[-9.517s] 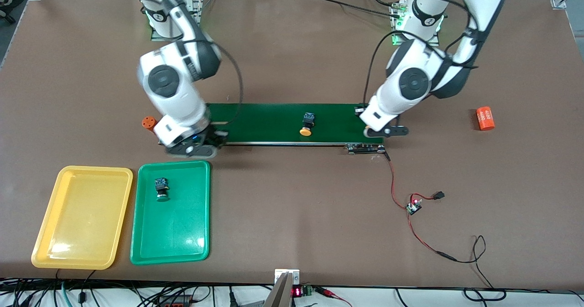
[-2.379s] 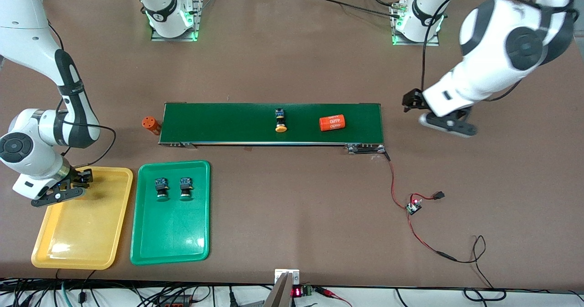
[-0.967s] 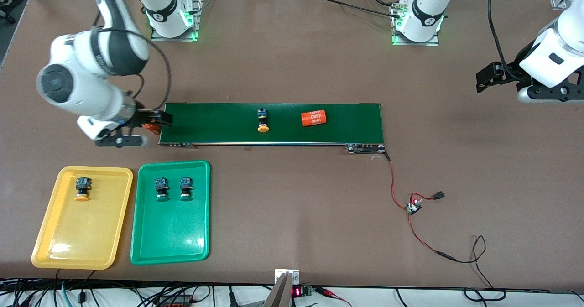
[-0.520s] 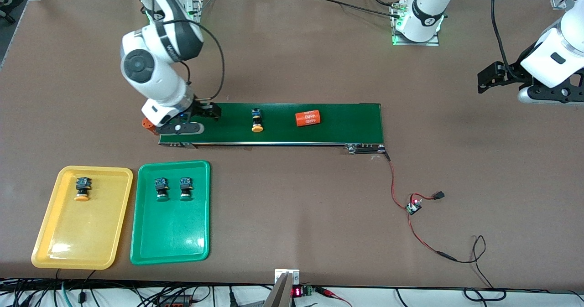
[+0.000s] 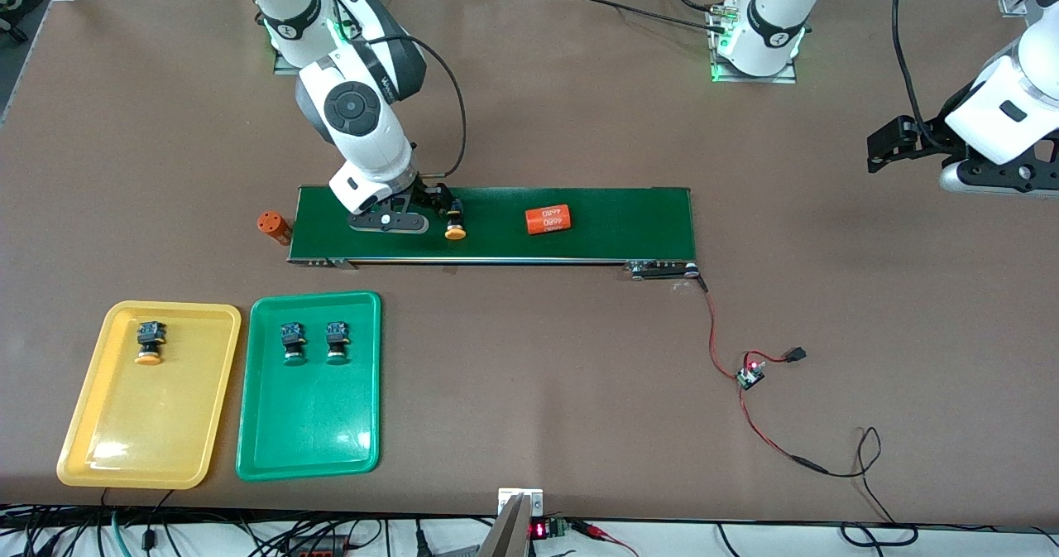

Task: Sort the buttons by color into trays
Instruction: 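Move the right gripper back to the belt and lower onto yellow button, then grasp the second yellow button with the right gripper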

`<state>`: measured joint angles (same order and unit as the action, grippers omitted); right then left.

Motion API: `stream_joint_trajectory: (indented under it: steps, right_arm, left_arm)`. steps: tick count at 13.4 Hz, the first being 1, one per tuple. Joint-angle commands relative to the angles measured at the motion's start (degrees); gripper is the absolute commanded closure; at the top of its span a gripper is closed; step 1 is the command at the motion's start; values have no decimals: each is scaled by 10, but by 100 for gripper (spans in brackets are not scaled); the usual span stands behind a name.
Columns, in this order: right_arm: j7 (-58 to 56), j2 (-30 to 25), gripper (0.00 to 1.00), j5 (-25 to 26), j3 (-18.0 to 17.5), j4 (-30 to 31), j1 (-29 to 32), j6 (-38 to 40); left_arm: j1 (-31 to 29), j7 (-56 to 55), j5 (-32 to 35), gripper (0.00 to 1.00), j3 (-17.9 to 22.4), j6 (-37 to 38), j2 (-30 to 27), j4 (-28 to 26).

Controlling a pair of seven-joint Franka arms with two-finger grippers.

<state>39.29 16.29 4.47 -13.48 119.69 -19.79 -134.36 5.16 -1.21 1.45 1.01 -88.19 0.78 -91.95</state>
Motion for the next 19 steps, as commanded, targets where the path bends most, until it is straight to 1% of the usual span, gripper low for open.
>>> stream_joint_trajectory:
  steps: [1,4,9,11,12,13,14,15,17,18,19]
  right_arm:
    - [15,0,0,8,-5,-2,0,-5]
    - [15,7,0,7,-6,-9,2,-8]
    - [14,32,0,6,-6,-9,4,-45]
    - [14,41,4,7,-5,-9,1,-55]
    - [14,44,13,7,-5,-9,1,-59]
    - [11,47,31,10,-5,-9,1,-60]
    - [7,47,53,10,-5,-9,2,-60]
    - [5,48,73,11,-4,-8,3,-59]
    - [-11,50,89,11,-2,-6,7,-57]
    - [-22,51,92,11,2,-6,7,-56]
    - [-26,51,99,11,8,-7,8,-55]
  left_arm:
    - [1,12,6,0,3,17,10,21]
    - [2,10,-1,0,2,18,10,21]
    - [1,10,-1,0,0,18,10,22]
    - [1,12,-1,0,0,18,10,22]
    - [1,12,-1,0,0,18,10,22]
    - [1,11,-1,0,2,19,10,22]
    - [1,11,-1,0,3,19,10,22]
    - [0,10,-1,0,4,19,10,22]
    - [-1,9,-1,0,5,19,10,22]
    - [0,9,-1,0,4,20,10,22]
    - [0,9,-1,0,4,19,10,22]
